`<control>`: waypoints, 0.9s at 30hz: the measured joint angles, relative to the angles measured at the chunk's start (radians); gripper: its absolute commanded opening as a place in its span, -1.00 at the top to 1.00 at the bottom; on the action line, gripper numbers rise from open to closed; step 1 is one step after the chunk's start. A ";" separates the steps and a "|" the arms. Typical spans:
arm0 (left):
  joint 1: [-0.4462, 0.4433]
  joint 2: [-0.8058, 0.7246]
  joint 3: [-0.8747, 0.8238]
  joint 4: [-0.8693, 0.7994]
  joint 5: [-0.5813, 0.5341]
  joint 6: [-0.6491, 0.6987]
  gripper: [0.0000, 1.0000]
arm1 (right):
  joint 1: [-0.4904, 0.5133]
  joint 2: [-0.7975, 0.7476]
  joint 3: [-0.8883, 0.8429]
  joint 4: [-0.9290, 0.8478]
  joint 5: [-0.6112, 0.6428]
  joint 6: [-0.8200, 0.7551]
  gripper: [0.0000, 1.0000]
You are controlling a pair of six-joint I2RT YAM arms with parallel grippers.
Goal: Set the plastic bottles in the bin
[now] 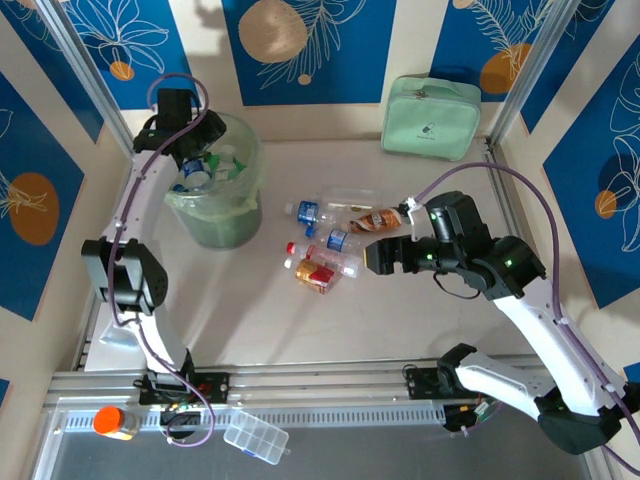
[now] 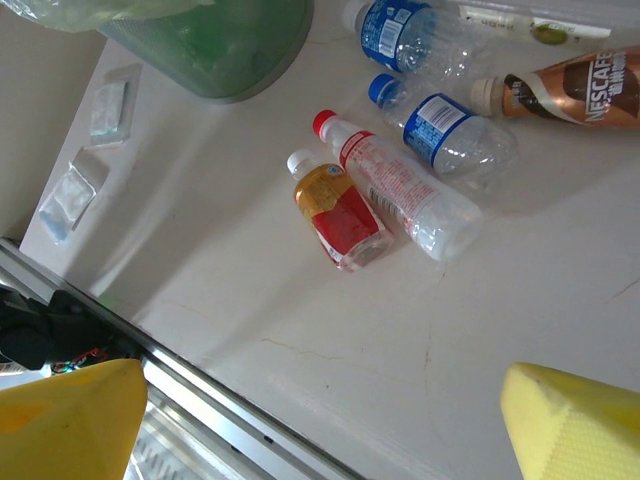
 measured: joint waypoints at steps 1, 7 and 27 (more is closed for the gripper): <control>-0.006 -0.020 -0.007 0.000 0.003 0.010 -0.32 | 0.000 0.003 0.007 -0.005 0.001 -0.006 -0.83; -0.064 -0.147 -0.035 -0.001 -0.012 0.080 -0.30 | 0.000 0.025 0.033 -0.006 0.000 -0.029 -0.81; -0.509 -0.531 -0.424 -0.010 -0.139 0.103 -0.20 | 0.031 0.284 0.042 0.042 -0.057 -0.052 -0.52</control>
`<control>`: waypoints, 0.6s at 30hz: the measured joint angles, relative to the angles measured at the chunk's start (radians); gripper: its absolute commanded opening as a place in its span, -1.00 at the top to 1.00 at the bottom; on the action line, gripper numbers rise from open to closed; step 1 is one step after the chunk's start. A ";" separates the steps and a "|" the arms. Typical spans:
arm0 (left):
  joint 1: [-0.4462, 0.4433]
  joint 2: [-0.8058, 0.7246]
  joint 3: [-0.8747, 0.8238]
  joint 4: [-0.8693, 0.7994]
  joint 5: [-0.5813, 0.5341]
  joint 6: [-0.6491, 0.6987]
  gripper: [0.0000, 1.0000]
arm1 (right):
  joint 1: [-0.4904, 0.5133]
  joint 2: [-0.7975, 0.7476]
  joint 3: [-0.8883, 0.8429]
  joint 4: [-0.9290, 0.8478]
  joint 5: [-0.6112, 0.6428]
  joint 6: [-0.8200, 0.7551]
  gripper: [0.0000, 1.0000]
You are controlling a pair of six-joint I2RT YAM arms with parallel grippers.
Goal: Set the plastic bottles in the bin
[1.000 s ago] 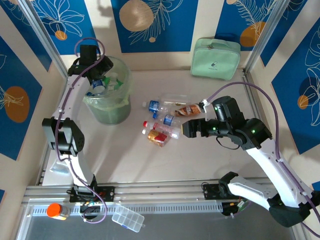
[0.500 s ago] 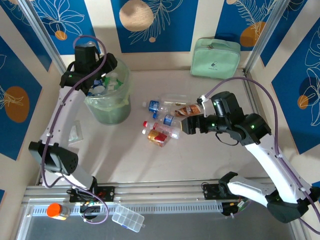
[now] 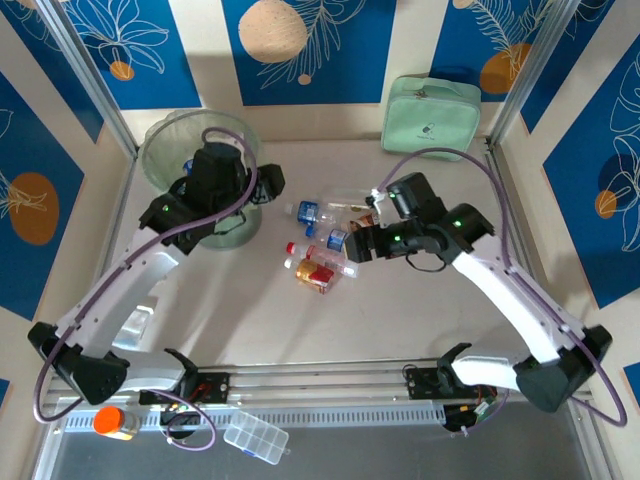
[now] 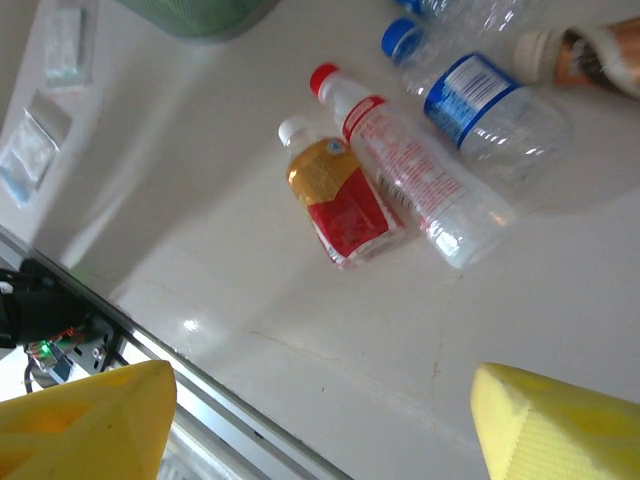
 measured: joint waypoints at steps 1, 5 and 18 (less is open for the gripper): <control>-0.003 -0.019 -0.027 -0.011 0.000 -0.008 -0.20 | 0.018 0.031 0.000 0.003 0.000 -0.006 -0.51; -0.005 -0.100 -0.110 -0.089 -0.008 -0.039 -0.20 | 0.092 0.156 0.001 0.015 0.006 -0.023 -0.50; -0.005 -0.368 -0.203 -0.369 -0.012 -0.161 -0.22 | 0.261 0.478 0.060 0.112 0.153 -0.039 -0.58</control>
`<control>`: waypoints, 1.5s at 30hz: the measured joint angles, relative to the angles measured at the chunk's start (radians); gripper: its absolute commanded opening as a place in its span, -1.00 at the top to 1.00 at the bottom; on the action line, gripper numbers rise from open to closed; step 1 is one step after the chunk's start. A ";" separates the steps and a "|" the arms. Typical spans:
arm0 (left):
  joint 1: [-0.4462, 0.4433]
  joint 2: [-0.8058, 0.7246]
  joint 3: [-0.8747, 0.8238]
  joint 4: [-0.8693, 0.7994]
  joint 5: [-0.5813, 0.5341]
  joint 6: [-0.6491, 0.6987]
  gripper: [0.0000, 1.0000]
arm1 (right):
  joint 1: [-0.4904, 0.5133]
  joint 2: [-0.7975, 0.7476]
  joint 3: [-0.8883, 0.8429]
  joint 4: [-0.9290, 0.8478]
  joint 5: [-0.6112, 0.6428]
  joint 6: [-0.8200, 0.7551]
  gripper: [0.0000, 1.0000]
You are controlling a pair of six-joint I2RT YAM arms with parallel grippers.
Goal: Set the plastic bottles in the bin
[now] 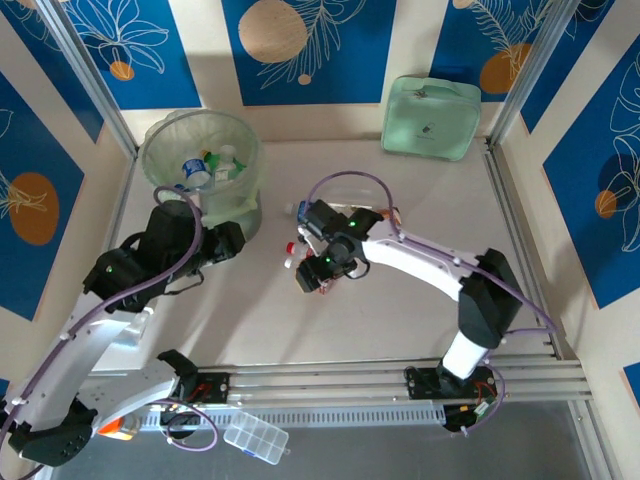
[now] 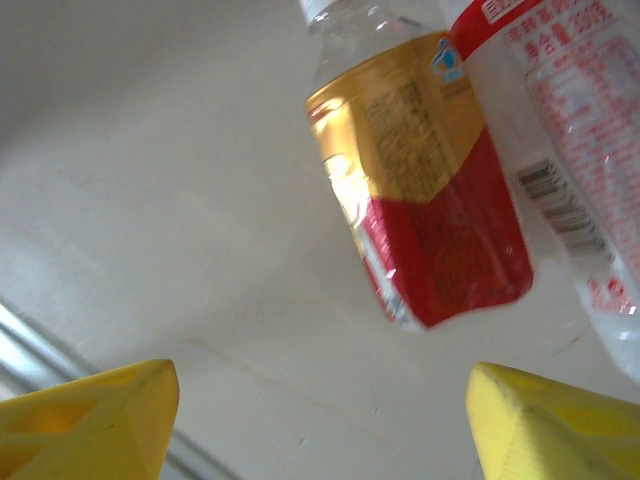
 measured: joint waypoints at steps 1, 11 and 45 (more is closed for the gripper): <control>0.000 -0.005 0.000 -0.020 -0.002 0.000 -0.22 | 0.005 0.024 0.010 0.002 0.022 -0.006 -0.59; 0.000 -0.050 0.008 -0.121 -0.018 0.005 -0.24 | 0.035 0.171 0.070 0.027 0.191 -0.089 -0.67; 0.000 -0.039 -0.014 -0.104 -0.003 0.075 -0.31 | 0.052 0.121 -0.053 0.150 0.103 -0.106 -0.13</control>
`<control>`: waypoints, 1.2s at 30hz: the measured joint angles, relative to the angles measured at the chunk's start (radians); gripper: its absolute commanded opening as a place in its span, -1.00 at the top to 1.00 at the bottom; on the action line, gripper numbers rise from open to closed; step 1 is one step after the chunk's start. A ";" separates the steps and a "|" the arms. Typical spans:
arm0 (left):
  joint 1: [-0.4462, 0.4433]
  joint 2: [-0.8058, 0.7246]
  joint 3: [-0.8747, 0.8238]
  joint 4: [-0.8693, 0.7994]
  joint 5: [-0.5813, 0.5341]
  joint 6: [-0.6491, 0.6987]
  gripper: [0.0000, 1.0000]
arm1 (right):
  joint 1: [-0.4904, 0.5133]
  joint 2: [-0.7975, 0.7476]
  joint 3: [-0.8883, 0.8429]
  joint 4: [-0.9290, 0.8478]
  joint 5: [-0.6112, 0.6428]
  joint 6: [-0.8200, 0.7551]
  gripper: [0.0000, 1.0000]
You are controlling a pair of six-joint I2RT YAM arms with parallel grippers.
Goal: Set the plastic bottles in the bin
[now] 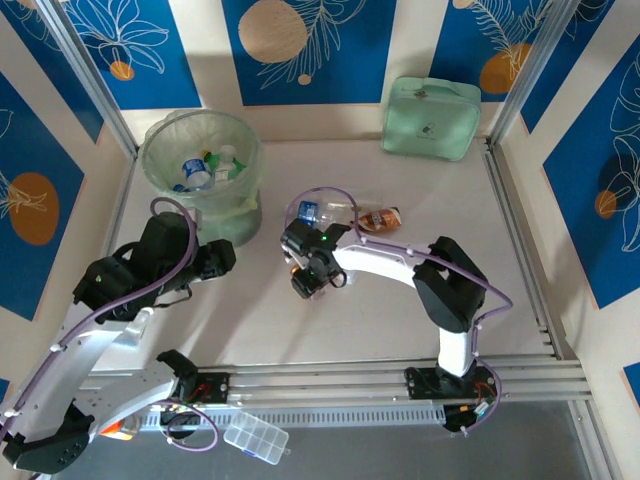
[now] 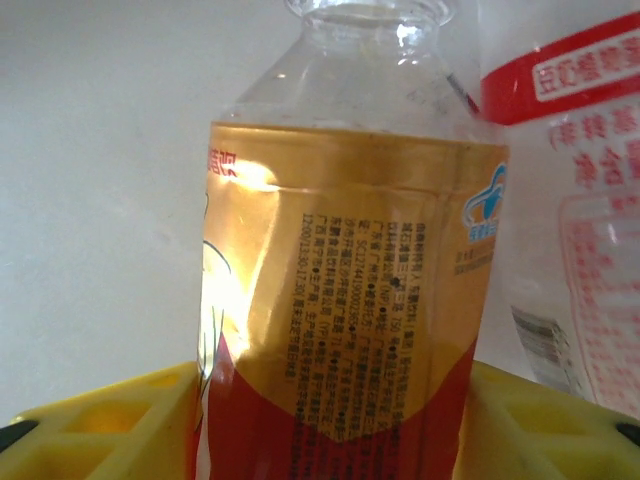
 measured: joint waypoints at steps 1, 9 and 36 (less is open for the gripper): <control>0.000 -0.001 -0.006 0.016 0.013 0.007 -0.32 | 0.000 -0.027 -0.011 0.000 -0.011 0.000 -0.13; 0.000 -0.012 -0.043 0.190 0.170 0.056 -0.66 | 0.002 -0.280 -0.058 0.023 -0.108 0.027 -0.11; -0.015 0.245 -0.147 0.919 0.565 -0.110 -0.44 | -0.061 -0.702 -0.104 0.052 -0.230 0.071 -0.11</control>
